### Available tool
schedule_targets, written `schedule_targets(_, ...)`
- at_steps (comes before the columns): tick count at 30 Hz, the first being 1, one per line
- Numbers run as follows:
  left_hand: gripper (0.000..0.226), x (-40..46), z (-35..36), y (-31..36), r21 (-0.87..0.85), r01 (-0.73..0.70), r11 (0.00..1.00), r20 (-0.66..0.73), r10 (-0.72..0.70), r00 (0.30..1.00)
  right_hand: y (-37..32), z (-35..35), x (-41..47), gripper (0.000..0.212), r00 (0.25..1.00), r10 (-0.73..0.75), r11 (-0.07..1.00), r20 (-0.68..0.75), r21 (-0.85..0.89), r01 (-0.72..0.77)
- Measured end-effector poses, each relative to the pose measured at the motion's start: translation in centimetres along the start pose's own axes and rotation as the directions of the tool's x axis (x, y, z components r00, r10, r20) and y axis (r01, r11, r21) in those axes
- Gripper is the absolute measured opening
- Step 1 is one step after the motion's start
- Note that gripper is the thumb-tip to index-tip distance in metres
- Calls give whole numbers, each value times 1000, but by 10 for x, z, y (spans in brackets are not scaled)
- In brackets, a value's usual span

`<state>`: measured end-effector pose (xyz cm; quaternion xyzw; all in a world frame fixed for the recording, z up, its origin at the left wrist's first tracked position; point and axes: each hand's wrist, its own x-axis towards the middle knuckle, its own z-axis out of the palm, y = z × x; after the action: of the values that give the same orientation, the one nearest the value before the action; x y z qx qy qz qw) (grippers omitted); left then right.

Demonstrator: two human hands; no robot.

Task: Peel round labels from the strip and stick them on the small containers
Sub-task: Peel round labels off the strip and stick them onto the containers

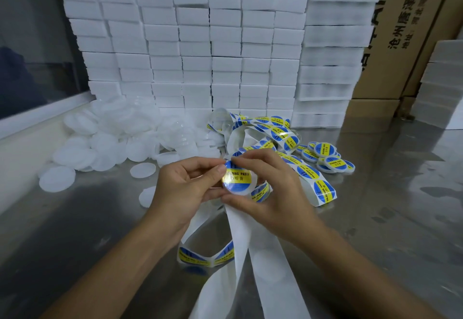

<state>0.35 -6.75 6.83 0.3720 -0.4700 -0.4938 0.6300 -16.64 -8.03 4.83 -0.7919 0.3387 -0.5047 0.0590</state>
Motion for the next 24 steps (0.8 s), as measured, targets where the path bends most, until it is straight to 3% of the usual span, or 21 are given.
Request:
schedule_targets(3,11,0,1,-2,22,-30,999,9,30,1000,2,-5,3,44,999,-12,1000,-40,21,13)
schedule_targets(6,6,1,-2,-6,232,-102,967,39,96,995,12,-18,6,36,990,120,993,-73,28,-119)
schedule_targets(8,9,1,-4,-10,421,-213,882,76,200,977,29,-31,8,28,956,258,966,-142,11,-259)
schedule_targets(11,17,2,-9,-16,675,-343,653,108,372,922,68,-55,11,19,856,435,876,-279,-89,-474)
schedule_targets(16,24,2,-16,-20,835,-205,510,64,281,957,131,-82,11,24,752,495,701,-436,-311,-642)
schedule_targets(19,30,4,-18,-22,841,-116,528,46,145,988,157,-85,8,26,707,549,601,-445,-377,-705)
schedule_targets(24,19,8,-17,-24,730,-30,682,56,-17,998,179,-82,5,34,667,661,520,-344,-430,-738)
